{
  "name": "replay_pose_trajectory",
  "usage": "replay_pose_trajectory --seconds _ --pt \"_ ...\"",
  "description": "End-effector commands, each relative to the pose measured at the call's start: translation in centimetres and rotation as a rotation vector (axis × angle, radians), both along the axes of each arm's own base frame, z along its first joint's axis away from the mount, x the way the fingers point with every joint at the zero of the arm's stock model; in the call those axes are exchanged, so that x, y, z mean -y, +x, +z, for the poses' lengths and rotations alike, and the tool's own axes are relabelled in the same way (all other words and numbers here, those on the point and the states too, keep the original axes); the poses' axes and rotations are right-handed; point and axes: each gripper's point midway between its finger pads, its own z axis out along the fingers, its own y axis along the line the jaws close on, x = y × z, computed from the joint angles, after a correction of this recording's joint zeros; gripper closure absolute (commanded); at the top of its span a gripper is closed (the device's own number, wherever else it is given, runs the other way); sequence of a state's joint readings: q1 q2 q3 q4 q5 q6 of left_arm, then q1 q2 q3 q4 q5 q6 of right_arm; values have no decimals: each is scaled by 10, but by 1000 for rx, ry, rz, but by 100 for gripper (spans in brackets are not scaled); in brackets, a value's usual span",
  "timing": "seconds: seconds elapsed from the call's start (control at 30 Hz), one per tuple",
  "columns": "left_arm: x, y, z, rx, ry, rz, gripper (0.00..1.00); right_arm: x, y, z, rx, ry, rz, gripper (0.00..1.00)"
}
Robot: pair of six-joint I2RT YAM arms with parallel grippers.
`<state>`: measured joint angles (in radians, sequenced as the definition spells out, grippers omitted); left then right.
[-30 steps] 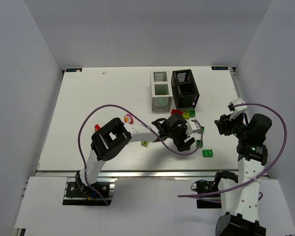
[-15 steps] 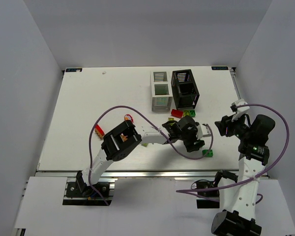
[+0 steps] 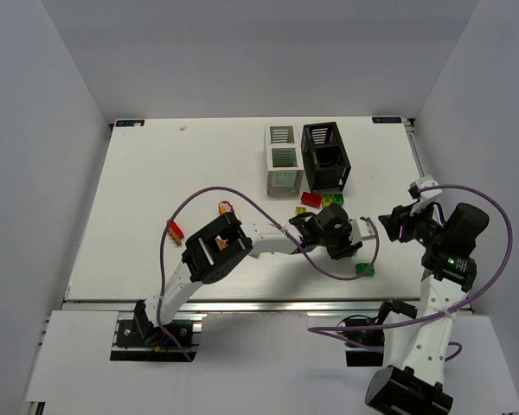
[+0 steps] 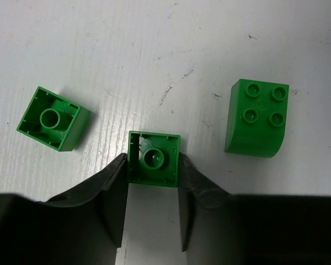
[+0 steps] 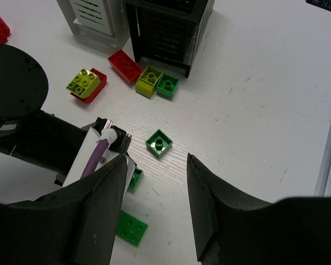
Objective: Sort the legos into containers by color
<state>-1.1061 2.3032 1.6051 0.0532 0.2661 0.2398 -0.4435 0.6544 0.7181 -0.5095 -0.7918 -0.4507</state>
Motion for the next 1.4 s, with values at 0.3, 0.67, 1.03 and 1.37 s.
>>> replay_pose_trajectory --seconds 0.3,0.67,1.03,1.37 --pt "-17 23 59 -47 -40 139 92 -2 -4 19 46 -7 34 47" --pt "-102 76 140 -43 -93 376 100 -4 -5 17 38 4 50 48" --pt "-187 221 202 -76 -221 837 100 -6 -6 11 26 12 73 48" --pt "-200 284 179 -58 -190 978 92 -8 -9 12 31 7 89 47"
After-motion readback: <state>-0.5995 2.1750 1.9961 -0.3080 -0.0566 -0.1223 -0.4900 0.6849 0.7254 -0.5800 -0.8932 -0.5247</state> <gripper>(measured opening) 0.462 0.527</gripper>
